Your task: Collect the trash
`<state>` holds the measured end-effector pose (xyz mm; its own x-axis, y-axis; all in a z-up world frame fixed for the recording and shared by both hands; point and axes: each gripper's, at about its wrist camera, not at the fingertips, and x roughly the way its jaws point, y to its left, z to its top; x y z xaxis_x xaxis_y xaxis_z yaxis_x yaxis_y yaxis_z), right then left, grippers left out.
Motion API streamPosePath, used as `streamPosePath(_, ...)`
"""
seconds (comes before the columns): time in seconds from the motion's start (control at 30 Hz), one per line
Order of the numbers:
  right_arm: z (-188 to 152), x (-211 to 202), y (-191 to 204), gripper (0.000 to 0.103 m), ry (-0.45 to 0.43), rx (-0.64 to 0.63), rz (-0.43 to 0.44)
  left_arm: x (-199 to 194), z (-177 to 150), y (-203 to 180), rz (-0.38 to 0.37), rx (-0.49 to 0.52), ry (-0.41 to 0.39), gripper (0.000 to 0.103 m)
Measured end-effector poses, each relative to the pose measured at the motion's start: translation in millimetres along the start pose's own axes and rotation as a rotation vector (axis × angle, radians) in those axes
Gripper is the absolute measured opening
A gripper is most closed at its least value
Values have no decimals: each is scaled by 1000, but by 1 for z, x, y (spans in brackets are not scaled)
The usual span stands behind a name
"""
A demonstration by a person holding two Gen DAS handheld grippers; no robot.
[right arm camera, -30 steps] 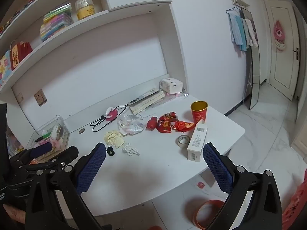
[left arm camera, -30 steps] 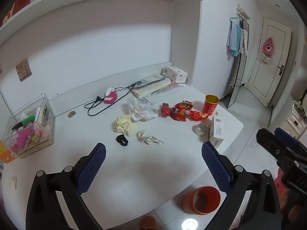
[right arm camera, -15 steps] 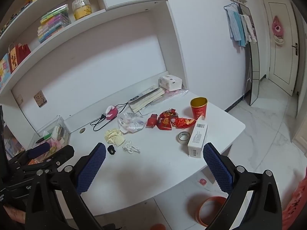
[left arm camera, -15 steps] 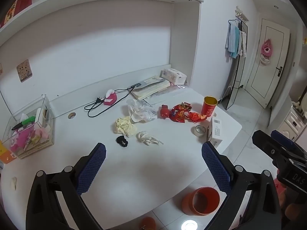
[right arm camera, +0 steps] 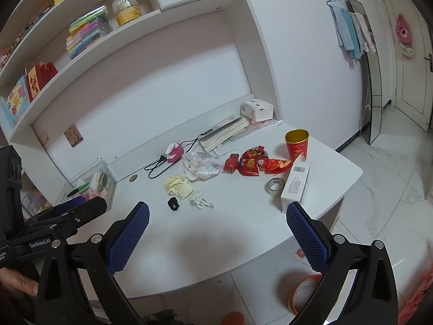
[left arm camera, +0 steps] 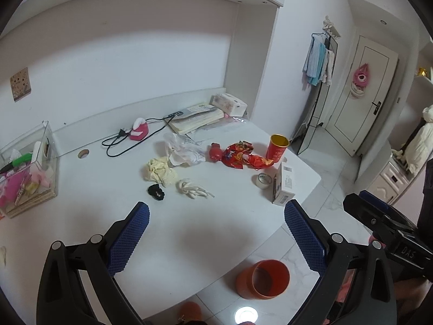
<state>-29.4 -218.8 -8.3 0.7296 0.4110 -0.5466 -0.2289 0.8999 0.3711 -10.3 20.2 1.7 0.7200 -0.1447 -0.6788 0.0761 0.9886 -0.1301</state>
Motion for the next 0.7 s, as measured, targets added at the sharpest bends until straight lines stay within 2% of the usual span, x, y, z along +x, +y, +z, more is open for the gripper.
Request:
streamPosePath(0.17,-3,1,3,99,11,-3,3,4,-2,-10,-10,17,15,98)
streamPosePath(0.7,-5,0,7,99,14,-8,0,0,-5,0,-17,24,27,98)
